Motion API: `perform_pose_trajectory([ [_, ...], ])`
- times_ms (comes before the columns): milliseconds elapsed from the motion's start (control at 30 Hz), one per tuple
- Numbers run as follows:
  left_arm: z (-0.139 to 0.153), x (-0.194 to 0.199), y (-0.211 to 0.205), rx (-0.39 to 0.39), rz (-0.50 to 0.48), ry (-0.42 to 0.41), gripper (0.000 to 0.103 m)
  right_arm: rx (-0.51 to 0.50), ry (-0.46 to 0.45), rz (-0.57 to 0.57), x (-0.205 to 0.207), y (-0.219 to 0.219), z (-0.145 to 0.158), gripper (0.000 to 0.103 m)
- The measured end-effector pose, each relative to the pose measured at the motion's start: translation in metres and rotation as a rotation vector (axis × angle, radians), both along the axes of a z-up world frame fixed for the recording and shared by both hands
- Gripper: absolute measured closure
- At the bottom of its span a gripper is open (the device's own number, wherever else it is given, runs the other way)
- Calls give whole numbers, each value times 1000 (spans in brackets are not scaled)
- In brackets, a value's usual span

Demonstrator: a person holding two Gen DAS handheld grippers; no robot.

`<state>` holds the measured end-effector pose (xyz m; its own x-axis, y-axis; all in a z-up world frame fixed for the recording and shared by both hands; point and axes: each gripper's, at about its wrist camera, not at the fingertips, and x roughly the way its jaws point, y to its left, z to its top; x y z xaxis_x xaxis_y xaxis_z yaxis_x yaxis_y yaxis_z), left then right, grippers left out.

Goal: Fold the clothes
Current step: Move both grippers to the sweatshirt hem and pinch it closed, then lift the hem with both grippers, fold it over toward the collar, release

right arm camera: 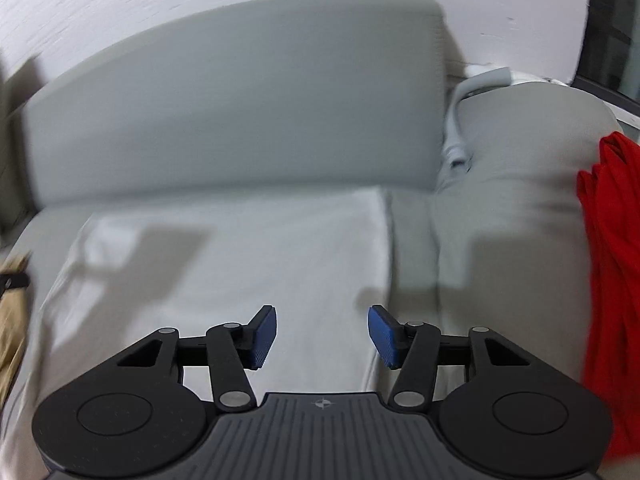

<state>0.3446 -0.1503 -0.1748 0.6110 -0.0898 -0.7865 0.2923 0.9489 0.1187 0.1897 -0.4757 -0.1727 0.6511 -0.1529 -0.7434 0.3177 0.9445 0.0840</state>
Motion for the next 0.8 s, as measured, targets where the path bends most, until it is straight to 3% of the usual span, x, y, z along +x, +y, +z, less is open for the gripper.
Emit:
perform_pose_trajectory([
  [233,-51,73,-16,21,1,8,7,62,-52,-88,73,-69,-42,54],
  [367,-74,87,-29,68,-62,2,7,57,-17,-45,108,-82,-58,54],
  [467,-82,86,-31,60,-99,-25,9,22,8,-25,123,-87,-70,54],
  [533,-84,86,-26,0,-124,-8,29,1,18,-15,127,-88,-73,63],
  [567,-82,84,-27,-13,-138,-3,50,-5,22,-4,127,-88,-72,71],
  [600,-80,81,-29,-18,-152,0,88,6,26,16,128,-88,-71,98],
  [633,-77,78,-31,-23,-166,2,97,18,33,23,128,-88,-68,98],
  [800,-53,59,-39,57,-212,-86,99,-98,6,65,119,-69,-36,98],
])
